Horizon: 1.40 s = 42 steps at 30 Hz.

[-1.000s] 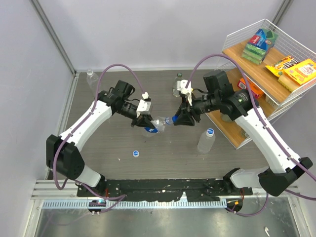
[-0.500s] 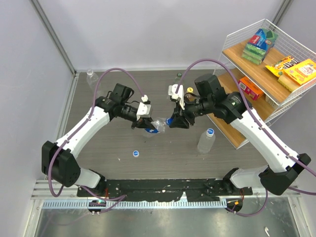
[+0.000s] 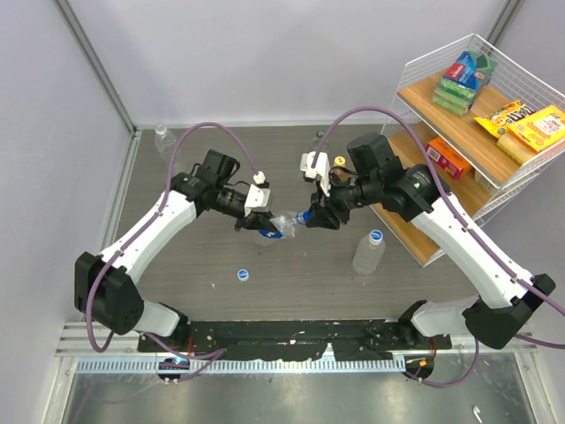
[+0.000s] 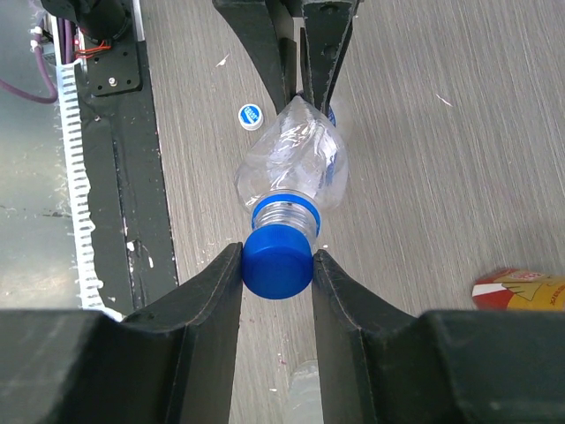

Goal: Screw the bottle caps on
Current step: Screw the bottle cap onto the plastic bottle.

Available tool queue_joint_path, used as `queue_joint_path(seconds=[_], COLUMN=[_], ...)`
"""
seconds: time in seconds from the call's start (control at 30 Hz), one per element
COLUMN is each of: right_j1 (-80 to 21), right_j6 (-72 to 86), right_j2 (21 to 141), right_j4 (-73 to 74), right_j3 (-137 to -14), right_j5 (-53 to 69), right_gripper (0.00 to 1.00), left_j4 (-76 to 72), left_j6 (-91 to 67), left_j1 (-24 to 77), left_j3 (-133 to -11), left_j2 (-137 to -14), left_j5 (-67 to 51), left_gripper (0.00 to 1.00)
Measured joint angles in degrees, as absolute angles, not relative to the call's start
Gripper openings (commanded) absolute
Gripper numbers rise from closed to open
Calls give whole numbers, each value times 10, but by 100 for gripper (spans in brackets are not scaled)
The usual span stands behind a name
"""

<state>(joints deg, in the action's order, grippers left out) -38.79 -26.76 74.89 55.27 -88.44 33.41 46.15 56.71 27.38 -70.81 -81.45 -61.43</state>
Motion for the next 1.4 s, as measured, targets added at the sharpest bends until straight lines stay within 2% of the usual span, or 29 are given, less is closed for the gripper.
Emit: queue_joint_path(seconds=[1.07, 1.4], right_j1=[-397, -413], right_j6=[-305, -286], right_j2=[737, 724], right_j4=[528, 509], right_j3=[-862, -848], right_j5=[358, 320], right_gripper=[25, 25], left_j4=[465, 534], left_j6=[517, 598], left_j1=[277, 278], left_j3=[-697, -712], left_j2=[-804, -804], left_j5=[-618, -632], left_gripper=[0, 0])
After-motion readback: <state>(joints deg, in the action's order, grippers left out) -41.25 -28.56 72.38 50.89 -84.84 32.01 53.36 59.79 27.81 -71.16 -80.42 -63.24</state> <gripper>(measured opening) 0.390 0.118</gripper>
